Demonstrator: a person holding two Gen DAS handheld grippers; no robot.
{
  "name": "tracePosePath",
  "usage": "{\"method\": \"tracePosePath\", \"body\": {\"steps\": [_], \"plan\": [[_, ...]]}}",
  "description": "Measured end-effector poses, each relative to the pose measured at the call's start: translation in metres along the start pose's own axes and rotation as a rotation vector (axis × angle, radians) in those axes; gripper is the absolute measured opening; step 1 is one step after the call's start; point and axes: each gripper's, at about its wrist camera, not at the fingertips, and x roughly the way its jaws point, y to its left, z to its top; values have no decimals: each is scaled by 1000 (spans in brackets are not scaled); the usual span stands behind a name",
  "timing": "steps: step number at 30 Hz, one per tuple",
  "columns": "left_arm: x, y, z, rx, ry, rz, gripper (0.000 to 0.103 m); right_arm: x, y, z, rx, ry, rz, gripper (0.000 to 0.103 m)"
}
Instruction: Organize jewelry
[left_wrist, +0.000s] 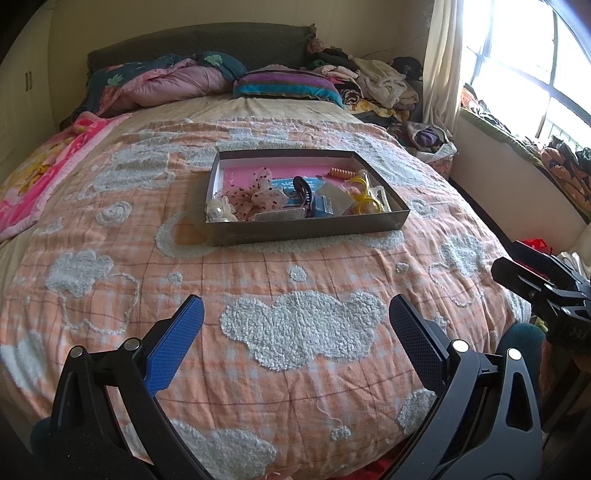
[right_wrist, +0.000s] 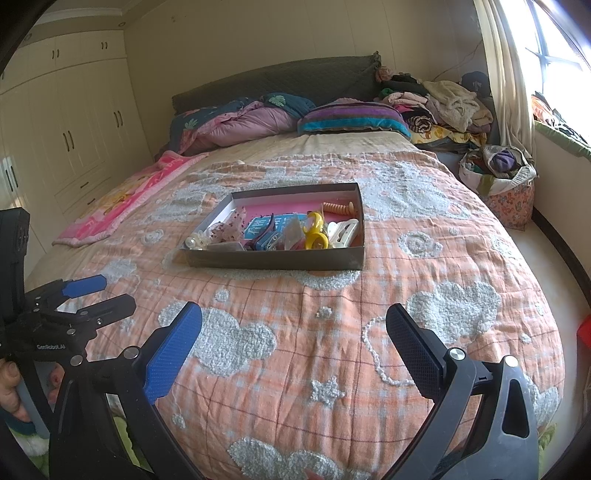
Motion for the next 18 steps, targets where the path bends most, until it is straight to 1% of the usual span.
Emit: {"method": "tracePosePath", "body": {"steps": [2, 7, 11, 13, 16, 18], "plan": [[1, 1, -1, 0, 5, 11, 94, 0, 1, 0, 0, -1, 0, 99], [5, 11, -3, -21, 21, 3, 94, 3, -1, 0, -9, 10, -19, 99], [9, 22, -1, -50, 45, 65, 94, 9, -3, 2, -14, 18, -33, 99], [11, 30, 1, -66, 44, 89, 94, 12, -9, 6, 0, 25, -28, 99], [12, 52, 11, -105, 26, 115, 94, 18, -26, 13, 48, 32, -29, 99], [22, 73, 22, -139, 49, 170, 94, 24, -42, 21, 70, 33, -41, 99]]}}
